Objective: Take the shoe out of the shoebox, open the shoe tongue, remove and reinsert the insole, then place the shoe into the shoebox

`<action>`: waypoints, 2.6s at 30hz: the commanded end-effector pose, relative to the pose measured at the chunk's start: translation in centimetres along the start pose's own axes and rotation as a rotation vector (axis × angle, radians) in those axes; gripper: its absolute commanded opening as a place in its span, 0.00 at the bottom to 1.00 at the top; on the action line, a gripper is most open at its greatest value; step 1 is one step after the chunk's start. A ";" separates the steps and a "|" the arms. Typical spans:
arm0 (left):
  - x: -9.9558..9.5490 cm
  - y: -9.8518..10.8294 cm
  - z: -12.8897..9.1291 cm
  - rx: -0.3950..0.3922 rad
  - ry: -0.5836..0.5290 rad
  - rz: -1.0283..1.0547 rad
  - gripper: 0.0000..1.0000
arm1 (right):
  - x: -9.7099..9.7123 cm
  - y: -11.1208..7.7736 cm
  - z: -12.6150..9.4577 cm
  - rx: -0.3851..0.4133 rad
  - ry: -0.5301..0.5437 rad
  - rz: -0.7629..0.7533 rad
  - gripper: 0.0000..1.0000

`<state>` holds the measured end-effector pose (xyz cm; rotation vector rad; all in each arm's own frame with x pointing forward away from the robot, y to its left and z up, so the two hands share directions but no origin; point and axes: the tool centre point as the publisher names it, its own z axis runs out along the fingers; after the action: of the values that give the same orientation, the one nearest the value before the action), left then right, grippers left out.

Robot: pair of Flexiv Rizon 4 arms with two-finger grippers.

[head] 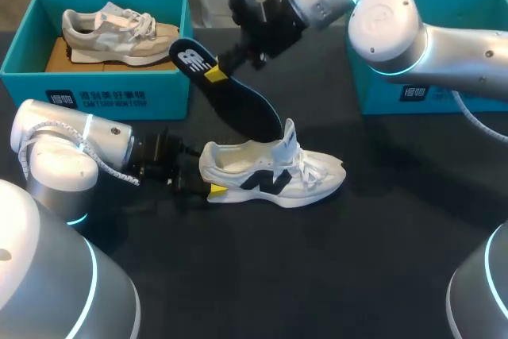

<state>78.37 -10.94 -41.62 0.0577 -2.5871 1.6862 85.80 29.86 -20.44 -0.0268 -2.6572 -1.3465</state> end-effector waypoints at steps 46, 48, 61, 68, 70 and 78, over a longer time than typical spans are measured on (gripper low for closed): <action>0.0 0.1 0.0 -0.002 0.001 -0.001 0.00 | 5.0 13.6 -13.1 -0.246 0.217 0.080 0.00; 0.0 0.1 0.0 -0.002 0.001 -0.001 0.00 | 5.3 13.9 -13.4 -0.243 0.212 0.074 0.00; 0.0 0.1 0.0 -0.002 0.001 -0.001 0.00 | 5.4 14.0 -13.5 -0.247 0.204 0.065 0.00; 0.0 0.1 0.0 -0.002 0.001 -0.001 0.00 | 5.4 14.0 -13.5 -0.247 0.204 0.065 0.00; 0.0 0.1 0.0 -0.002 0.001 -0.001 0.00 | 5.4 14.0 -13.5 -0.247 0.204 0.065 0.00; 0.0 0.1 0.0 -0.002 0.001 -0.001 0.00 | 5.4 14.0 -13.5 -0.247 0.204 0.065 0.00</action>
<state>78.37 -10.94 -41.62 0.0576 -2.5871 1.6861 83.57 26.99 -0.56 -0.0049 -2.2920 -1.5568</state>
